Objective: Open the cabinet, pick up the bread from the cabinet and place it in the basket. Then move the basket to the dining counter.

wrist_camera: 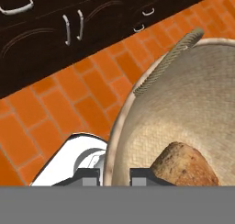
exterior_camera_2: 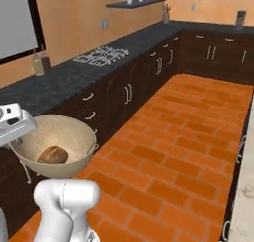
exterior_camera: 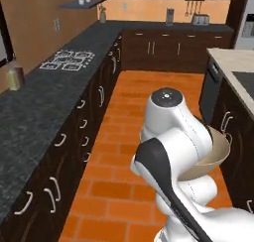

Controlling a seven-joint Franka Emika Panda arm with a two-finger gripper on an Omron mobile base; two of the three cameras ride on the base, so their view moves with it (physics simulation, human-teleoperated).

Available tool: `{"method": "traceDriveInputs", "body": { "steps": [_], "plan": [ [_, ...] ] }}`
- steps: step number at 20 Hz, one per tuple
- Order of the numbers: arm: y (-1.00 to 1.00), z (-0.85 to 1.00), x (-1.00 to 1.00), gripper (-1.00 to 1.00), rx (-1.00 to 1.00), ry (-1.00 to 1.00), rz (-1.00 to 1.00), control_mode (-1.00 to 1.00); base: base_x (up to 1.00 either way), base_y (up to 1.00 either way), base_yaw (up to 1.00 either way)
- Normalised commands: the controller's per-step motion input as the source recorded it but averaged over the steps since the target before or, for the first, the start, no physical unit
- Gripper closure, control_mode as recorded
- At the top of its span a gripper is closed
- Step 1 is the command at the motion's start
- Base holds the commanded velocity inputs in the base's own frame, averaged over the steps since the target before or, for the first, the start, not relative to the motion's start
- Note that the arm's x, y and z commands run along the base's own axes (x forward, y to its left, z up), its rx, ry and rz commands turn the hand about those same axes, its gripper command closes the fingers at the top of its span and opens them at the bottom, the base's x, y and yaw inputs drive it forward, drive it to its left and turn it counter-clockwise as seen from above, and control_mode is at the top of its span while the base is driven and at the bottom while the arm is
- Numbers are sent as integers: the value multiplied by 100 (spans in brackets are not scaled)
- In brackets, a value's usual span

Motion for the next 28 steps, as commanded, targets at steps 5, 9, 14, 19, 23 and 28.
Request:
{"method": "traceDriveInputs", "body": {
  "steps": [5,9,14,19,23,28],
  "plan": [
    [0,0,0,100,0,0,0,100,11,11,-79],
    [0,0,0,100,0,0,0,100,6,22,-85],
    [0,0,0,100,0,0,0,100,15,32,-84],
    [0,0,0,100,0,0,0,100,27,35,-82],
    [0,0,0,100,0,0,0,100,43,51,-76],
    [0,0,0,100,0,0,0,100,32,61,-54]
  ]
}}
